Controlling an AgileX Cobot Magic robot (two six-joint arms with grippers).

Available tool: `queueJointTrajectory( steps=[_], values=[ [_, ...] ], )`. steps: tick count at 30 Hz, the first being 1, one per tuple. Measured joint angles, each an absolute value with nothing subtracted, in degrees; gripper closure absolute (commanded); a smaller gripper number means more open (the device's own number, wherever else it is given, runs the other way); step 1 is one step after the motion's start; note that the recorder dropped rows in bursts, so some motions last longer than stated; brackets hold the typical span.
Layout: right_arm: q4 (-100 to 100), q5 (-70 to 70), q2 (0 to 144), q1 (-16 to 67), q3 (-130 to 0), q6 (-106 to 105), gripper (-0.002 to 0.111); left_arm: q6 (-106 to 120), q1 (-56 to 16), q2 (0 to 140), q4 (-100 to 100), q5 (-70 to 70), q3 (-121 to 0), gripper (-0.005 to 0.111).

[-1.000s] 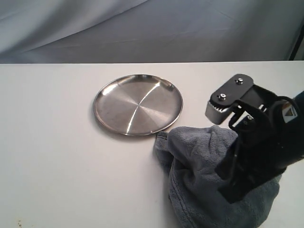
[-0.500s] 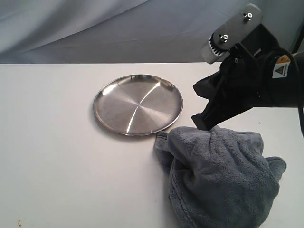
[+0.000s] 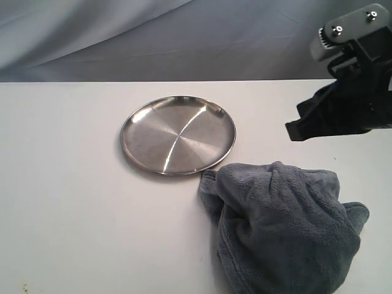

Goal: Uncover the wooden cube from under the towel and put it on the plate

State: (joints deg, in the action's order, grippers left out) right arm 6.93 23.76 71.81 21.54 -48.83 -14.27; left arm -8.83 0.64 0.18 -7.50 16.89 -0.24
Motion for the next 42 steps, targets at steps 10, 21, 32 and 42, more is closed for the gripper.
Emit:
queueJointTrajectory(
  steps=[10, 21, 32, 42],
  values=[
    [6.53, 42.02, 71.7, 19.74, -48.83, -13.69, 0.108, -8.83, 0.64, 0.18, -7.5, 16.89, -0.24, 0.106],
    [9.45, 47.43, 71.7, 19.74, -48.46, -18.76, 0.108, -8.83, 0.64, 0.18, -7.5, 16.89, -0.24, 0.106],
    [20.7, 43.64, 71.7, 19.74, -48.46, -29.0, 0.079, -8.83, 0.64, 0.18, -7.5, 16.89, -0.24, 0.106],
    [17.02, 40.32, 71.7, 19.74, -48.46, -29.57, 0.038, -8.83, 0.64, 0.18, -7.5, 16.89, -0.24, 0.106]
  ],
)
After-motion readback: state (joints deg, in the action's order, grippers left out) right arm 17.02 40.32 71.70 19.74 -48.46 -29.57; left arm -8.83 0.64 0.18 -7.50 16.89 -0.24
